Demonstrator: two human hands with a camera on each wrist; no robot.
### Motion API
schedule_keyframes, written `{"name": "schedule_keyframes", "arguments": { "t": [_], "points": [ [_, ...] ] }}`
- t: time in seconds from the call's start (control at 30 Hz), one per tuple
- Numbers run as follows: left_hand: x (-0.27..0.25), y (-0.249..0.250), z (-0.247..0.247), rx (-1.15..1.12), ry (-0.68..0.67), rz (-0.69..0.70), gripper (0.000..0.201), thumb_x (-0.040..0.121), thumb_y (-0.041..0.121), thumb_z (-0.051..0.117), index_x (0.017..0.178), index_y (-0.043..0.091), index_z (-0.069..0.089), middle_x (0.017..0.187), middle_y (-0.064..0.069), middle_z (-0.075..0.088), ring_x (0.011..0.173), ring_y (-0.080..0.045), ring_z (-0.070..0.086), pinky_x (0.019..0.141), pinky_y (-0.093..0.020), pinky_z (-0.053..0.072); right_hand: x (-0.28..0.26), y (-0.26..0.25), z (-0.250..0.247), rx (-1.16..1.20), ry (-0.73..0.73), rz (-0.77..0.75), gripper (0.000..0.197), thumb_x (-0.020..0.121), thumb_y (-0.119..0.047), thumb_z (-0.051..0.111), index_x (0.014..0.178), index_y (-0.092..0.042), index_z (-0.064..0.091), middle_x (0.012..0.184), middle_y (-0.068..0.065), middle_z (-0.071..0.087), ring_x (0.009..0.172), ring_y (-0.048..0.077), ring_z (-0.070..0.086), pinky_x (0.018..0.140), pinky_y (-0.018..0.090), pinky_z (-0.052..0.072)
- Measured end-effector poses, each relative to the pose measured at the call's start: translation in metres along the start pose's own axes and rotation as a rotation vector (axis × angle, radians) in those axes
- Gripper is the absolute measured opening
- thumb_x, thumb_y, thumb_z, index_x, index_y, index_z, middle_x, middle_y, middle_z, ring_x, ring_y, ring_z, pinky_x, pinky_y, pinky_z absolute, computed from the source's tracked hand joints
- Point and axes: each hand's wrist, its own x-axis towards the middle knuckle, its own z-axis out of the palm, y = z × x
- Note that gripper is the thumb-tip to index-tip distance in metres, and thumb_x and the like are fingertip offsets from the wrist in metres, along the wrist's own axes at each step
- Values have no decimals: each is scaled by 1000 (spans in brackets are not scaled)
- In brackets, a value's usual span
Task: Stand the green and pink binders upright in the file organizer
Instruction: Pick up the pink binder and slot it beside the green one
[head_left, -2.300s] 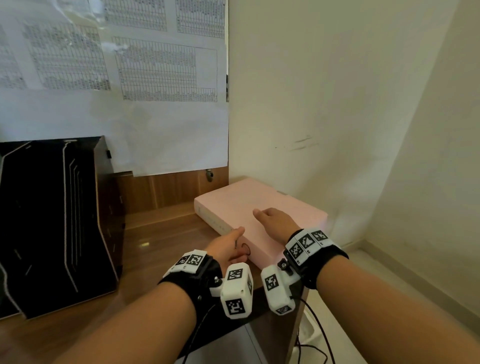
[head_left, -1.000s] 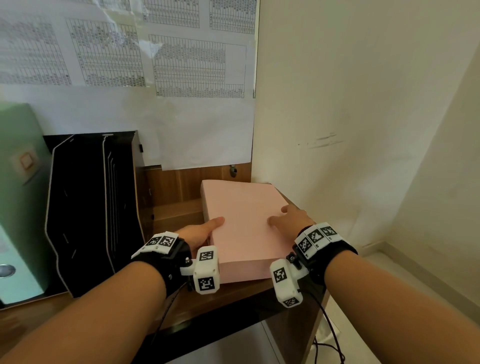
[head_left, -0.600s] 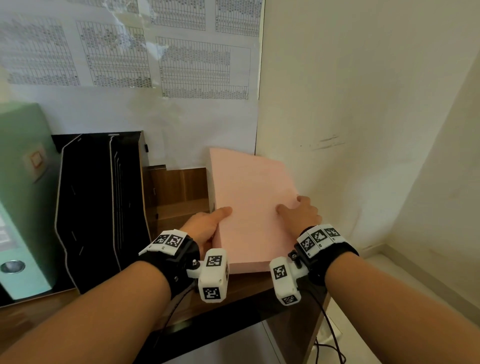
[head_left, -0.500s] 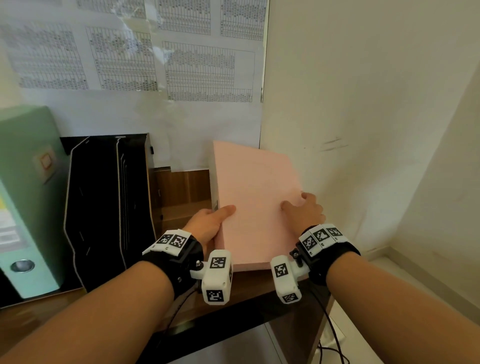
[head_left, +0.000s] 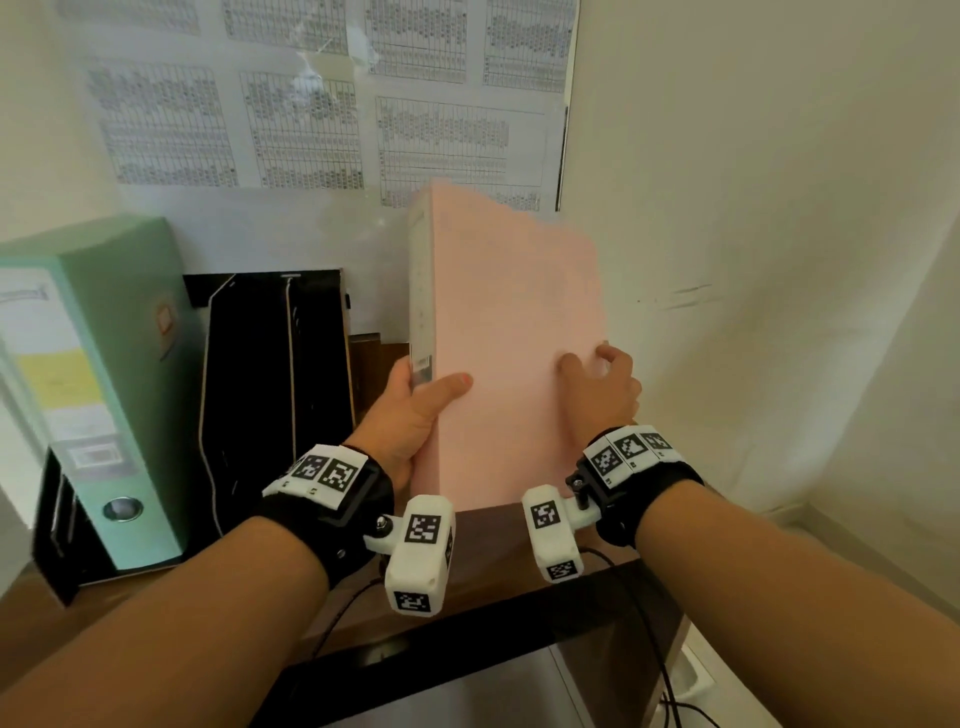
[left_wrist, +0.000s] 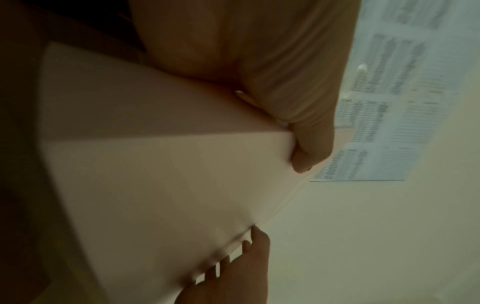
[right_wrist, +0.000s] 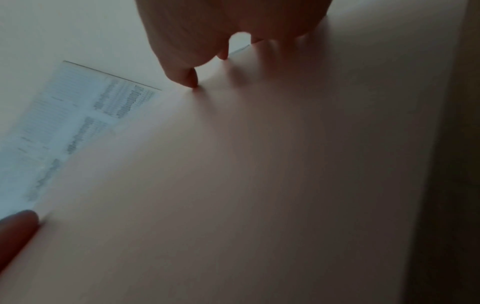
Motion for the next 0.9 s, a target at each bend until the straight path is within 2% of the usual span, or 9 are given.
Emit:
{"name": "schedule_keyframes", "arguments": {
  "t": [0.07,0.2,0.37,0.53,0.6,0.7,0.77,0.83,0.9],
  "points": [
    [-5,5,-8,23,10,83,54,87,18,69,133,24,43,117,-6,66,100,-25,67,83,-43,56,-6,-11,7,49,12,-41,61,81,-46,56,138,-30,41,141,10,42,126,33,43,93,41,35],
    [-19,16,-24,105,59,266,54,77,26,75,124,37,49,122,-1,67,108,-23,67,93,-49,55,-23,-29,22,131,-7,-199,61,87,-46,52,144,-27,37,151,8,37,138,27,34,112,46,29],
    [-43,45,-42,257,142,554,65,74,27,71,129,36,39,118,15,59,108,-4,62,91,-29,55,-54,-48,50,137,-76,-430,62,98,-50,33,154,-26,20,163,4,18,151,22,11,122,44,10],
    [-61,65,-63,347,302,777,73,70,32,75,133,25,40,126,7,56,120,-9,57,99,-25,50,-103,-77,68,267,-264,-552,57,100,-48,33,153,-31,20,158,3,20,146,23,22,119,48,22],
    [-68,70,-71,345,350,838,74,72,25,77,135,20,38,126,9,55,123,-7,55,100,-20,48,-119,-87,74,359,-338,-614,57,99,-46,36,152,-29,24,153,3,26,142,18,28,117,45,27],
    [-78,73,-83,353,408,923,82,71,27,78,139,11,36,131,3,55,125,-10,56,102,-26,49,-133,-95,85,430,-450,-690,58,96,-43,39,150,-25,29,148,4,35,134,11,37,115,38,34],
    [-83,72,-89,360,435,953,83,71,23,80,139,14,35,126,16,53,121,4,54,99,-18,47,-139,-98,93,485,-547,-706,57,96,-43,41,149,-26,31,148,3,38,135,11,39,114,40,36],
    [-86,69,-95,378,434,949,82,72,9,82,135,22,32,122,29,48,116,14,53,95,-10,45,-144,-98,102,560,-638,-698,59,95,-46,41,148,-25,31,148,4,40,138,14,40,113,44,38],
    [-88,64,-101,421,406,924,85,71,3,83,133,27,30,122,29,47,116,17,52,95,-9,46,-149,-97,109,609,-705,-686,57,94,-44,40,147,-23,33,147,6,44,136,17,45,110,46,40]
  ]
}}
